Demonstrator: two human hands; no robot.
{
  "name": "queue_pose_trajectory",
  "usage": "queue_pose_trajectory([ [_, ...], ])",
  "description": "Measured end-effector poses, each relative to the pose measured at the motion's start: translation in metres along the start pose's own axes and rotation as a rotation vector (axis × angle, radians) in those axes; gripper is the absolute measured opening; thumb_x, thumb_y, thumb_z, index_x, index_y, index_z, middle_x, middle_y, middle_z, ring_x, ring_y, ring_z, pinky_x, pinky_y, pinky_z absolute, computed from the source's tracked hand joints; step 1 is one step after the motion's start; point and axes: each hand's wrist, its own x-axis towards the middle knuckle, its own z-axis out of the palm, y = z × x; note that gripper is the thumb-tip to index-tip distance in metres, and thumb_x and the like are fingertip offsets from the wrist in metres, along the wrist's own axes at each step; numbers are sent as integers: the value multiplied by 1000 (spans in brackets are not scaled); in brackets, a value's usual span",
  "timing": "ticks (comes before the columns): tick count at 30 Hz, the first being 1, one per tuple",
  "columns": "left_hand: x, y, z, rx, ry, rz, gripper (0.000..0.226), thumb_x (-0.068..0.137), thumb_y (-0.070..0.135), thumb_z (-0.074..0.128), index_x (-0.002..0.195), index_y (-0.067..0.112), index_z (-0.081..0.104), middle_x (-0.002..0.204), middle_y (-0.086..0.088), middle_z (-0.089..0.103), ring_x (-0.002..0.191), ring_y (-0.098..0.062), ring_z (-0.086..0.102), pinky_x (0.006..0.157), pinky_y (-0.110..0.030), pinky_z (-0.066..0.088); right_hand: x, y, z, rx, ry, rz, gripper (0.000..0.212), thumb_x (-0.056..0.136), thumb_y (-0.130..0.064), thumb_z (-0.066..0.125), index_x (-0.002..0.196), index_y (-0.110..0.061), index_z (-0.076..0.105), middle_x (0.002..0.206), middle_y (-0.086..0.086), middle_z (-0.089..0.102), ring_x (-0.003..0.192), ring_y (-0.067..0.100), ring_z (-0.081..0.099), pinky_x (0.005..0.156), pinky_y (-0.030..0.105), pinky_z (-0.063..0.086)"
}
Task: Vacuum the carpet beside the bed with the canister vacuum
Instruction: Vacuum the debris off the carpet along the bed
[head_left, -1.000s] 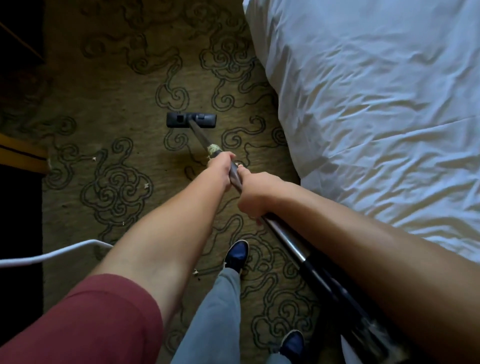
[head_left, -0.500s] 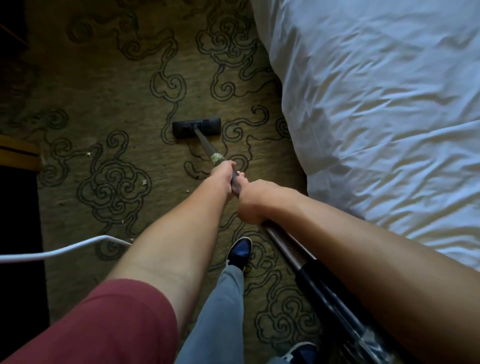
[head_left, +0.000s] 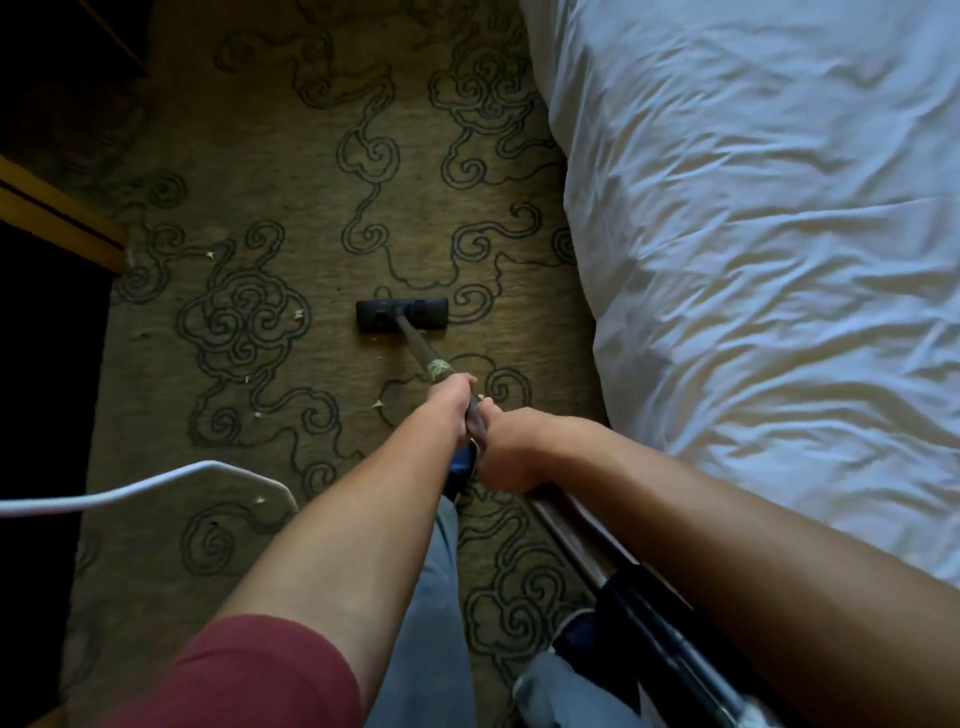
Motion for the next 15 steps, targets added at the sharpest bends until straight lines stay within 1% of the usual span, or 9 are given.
queue_pose_trajectory([
  [2,-8,-35,-4,-18,28,12,16,100,18,54,112,6,56,78,-10,58,59,-19,53,56,-29,47,-15,11,30,25,-5,-41,89,87,-25,60,156,-15,4,140,13,50,123,31,53,102,43,45],
  [4,-14,-66,-7,-23,58,8,21,100,17,56,117,6,58,90,-13,63,62,-20,56,56,-30,50,-29,19,56,49,-8,-58,88,87,-24,60,156,-18,6,139,12,51,122,30,53,101,41,45],
  [6,-21,-91,-11,-57,72,4,21,99,16,57,117,5,58,90,-13,63,60,-20,57,49,-28,49,-42,20,76,8,-11,-83,88,87,-24,60,156,-17,5,140,12,50,122,30,53,100,40,45],
  [7,-24,-104,-17,-82,89,10,22,99,15,58,117,4,59,89,-14,63,60,-21,57,47,-27,49,-49,16,85,-25,-21,-104,89,88,-25,61,156,-14,3,144,12,46,125,30,51,101,40,43],
  [8,-26,-111,-20,-90,99,16,24,98,15,58,119,3,60,91,-15,65,61,-21,59,48,-27,49,-52,14,90,-55,-23,-117,89,90,-26,61,155,-13,2,148,12,41,128,30,48,102,39,41],
  [10,-31,-123,-29,-104,115,27,29,97,16,60,123,3,60,91,-14,66,64,-21,63,52,-29,50,-62,9,100,-102,-33,-132,85,91,-24,61,155,-11,6,150,13,38,130,30,46,101,39,41],
  [12,-31,-134,-40,-135,132,27,30,96,16,61,124,3,60,90,-13,66,64,-20,64,55,-30,52,-71,1,107,-68,-33,-154,76,91,-20,61,153,-9,18,142,17,46,124,33,51,95,39,44],
  [13,-33,-139,-44,-144,131,20,31,96,16,61,124,3,60,94,-13,67,66,-21,64,59,-30,55,-74,-3,110,-90,-41,-152,76,92,-20,60,153,-8,17,141,17,46,124,33,50,96,39,43],
  [15,-36,-146,-49,-151,130,24,34,97,17,60,128,3,59,102,-14,65,75,-23,65,74,-34,58,-81,-11,113,-191,-93,-119,82,96,-22,56,155,-7,2,152,15,34,133,30,42,104,37,37],
])
